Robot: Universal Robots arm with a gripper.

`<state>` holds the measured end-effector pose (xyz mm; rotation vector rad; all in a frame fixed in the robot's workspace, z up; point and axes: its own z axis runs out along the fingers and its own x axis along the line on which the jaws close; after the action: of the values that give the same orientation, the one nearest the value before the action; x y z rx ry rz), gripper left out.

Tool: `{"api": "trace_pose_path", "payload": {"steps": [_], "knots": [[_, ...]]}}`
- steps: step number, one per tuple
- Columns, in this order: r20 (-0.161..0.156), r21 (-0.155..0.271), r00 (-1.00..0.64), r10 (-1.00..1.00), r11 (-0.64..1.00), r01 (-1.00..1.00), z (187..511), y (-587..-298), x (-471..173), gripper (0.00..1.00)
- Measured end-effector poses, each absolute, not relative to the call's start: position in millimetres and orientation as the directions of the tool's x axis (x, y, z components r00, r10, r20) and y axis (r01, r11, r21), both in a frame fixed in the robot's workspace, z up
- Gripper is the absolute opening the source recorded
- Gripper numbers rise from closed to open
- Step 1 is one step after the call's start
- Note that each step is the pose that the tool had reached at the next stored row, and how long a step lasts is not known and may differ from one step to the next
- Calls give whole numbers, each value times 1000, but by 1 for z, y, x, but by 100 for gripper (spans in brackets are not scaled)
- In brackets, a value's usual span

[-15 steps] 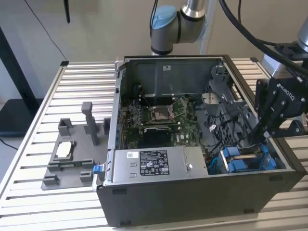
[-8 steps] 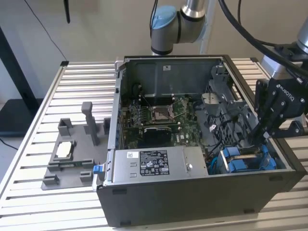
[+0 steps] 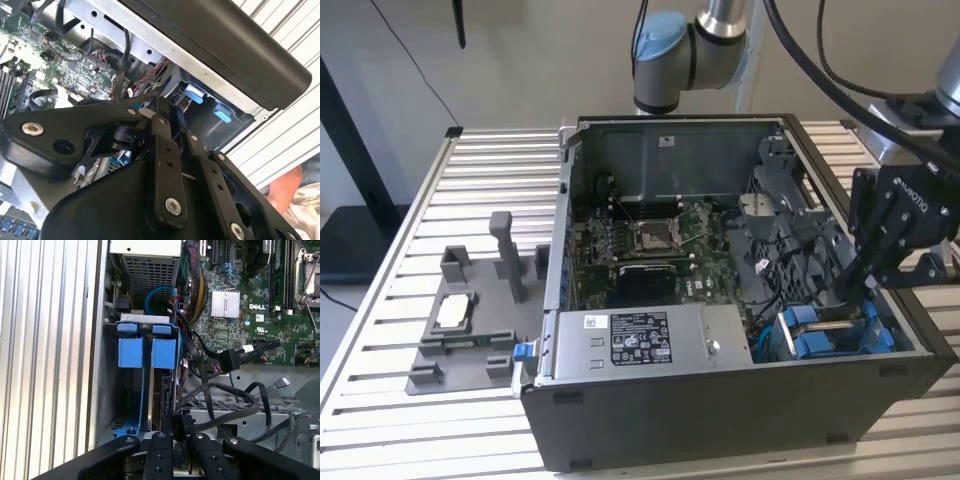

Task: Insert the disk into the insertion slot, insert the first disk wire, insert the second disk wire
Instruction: 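Insert the first disk wire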

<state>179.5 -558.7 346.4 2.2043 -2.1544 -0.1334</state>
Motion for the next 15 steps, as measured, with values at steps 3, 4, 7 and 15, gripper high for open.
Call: {"api": "trace_pose_path", "payload": {"steps": [3, 4, 7, 15], "knots": [[-22, 101, 16, -1000, -18, -995, 345, -560, 179, 19], [-23, 101, 16, -1000, -18, -995, 345, -561, 179, 19], [-23, 101, 16, -1000, -18, -995, 344, -562, 179, 19], [-23, 101, 13, -1000, -16, -995, 341, -562, 178, 19]]}}
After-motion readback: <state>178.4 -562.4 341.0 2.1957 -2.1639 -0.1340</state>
